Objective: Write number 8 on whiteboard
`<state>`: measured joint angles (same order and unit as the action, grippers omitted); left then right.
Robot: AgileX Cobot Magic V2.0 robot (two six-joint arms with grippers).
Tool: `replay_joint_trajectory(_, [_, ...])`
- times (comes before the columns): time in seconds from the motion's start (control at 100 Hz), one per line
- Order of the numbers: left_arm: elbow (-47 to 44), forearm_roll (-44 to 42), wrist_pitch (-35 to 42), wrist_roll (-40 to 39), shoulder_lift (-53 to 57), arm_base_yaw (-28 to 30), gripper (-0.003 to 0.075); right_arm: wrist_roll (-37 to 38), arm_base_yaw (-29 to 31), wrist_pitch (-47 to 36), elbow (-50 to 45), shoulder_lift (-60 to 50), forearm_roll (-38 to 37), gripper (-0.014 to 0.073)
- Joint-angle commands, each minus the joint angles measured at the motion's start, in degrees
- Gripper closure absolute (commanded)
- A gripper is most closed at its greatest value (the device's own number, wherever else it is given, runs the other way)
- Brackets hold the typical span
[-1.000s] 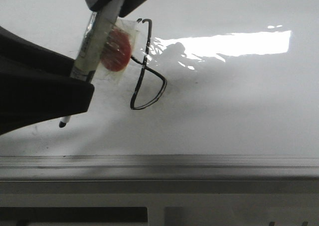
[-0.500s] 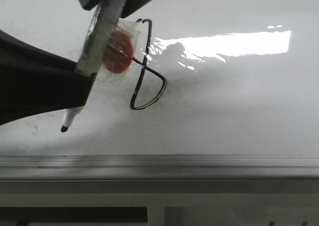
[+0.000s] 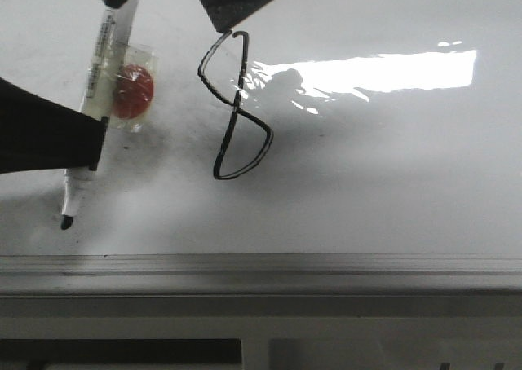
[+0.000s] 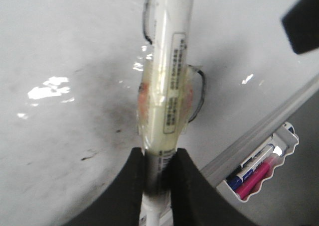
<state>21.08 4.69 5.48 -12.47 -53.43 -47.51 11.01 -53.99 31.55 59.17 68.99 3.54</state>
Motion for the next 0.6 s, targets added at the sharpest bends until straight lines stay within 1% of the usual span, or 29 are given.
replay_joint_trajectory(0.0, [2.6,8.2,2.3,-0.6,0.6,1.7,0.0741,0.0,-0.1,-3.1,1.5,-1.0,-0.1,0.0249])
replay_joint_trajectory(0.09, [2.6,14.3,2.3,-0.6,0.6,3.8,0.0741,0.0,-0.1,-3.1,1.5,-1.0,-0.1,0.0249])
replay_joint_trajectory(0.16, [2.6,16.3,1.7,-0.6,0.6,4.8,0.0741,0.0,-0.1,-3.1,1.5,-1.0,-0.1,0.0249])
replay_joint_trajectory(0.38, [2.6,17.4,-1.2,-0.6,0.6,4.7,0.0741,0.0,-0.1,-3.2,1.5,-1.0,-0.1,0.0249])
replay_joint_trajectory(0.59, [2.6,17.4,-1.4,-0.6,0.6,4.7,0.0741,0.0,-0.1,-3.2,1.5,-1.0,-0.1,0.0249])
